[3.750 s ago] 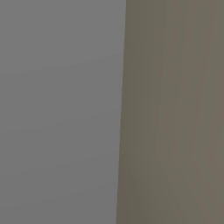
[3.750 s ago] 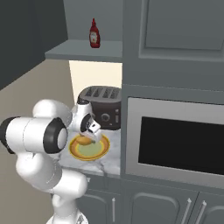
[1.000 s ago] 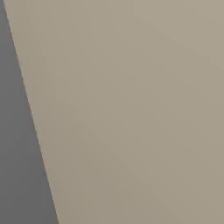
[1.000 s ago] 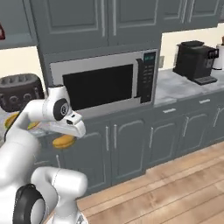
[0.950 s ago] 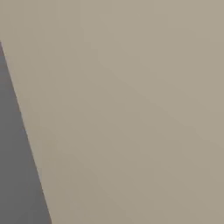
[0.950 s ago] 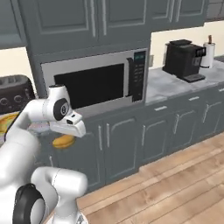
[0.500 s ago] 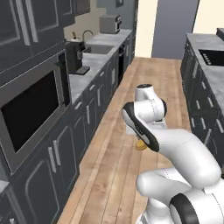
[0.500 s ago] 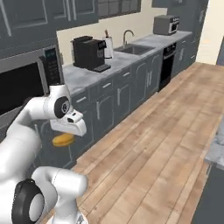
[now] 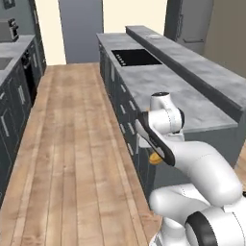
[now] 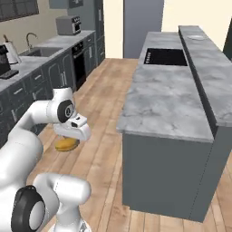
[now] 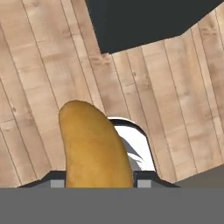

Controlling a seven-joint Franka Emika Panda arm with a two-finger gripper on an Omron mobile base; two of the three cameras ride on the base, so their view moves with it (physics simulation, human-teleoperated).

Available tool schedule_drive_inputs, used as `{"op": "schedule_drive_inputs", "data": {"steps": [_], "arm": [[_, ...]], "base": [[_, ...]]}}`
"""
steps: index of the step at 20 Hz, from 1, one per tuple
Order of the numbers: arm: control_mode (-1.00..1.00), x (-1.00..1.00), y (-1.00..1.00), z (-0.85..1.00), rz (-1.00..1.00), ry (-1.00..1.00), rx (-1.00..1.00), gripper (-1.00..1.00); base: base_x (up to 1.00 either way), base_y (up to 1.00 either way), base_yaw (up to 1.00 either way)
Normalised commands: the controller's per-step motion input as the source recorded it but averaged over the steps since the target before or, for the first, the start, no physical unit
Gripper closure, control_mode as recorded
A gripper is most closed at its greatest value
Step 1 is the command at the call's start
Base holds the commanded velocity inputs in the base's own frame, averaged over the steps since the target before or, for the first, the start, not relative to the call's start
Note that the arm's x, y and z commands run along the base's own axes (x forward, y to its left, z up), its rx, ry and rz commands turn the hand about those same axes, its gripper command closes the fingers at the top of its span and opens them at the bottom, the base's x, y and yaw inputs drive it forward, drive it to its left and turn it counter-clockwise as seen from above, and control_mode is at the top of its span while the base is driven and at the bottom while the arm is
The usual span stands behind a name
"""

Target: Move the hot dog bun to the plate on the dining table and place the condiment next to that plate. Then navigate to the fridge and take the sausage and place it on the plate as well.

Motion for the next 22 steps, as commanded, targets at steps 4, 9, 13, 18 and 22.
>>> {"op": "schedule_drive_inputs", "data": {"steps": [4, 9, 13, 18, 22], "arm": [[1.00, 0.00, 0.00, 0.00, 0.00, 0.00, 0.00, 1.00], [1.00, 0.00, 0.00, 0.00, 0.00, 0.00, 0.00, 1.00], [1.00, 0.00, 0.00, 0.00, 0.00, 0.00, 0.00, 1.00], [1.00, 0.00, 0.00, 0.00, 0.00, 0.00, 0.00, 1.00], [1.00, 0.00, 0.00, 0.00, 0.00, 0.00, 0.00, 1.00]], "base": [[0.16, -1.00, -0.32], [0.32, -1.00, -0.14], [0.36, -1.00, -0.02], [0.60, -1.00, 0.00], [0.69, -1.00, 0.00]]}}
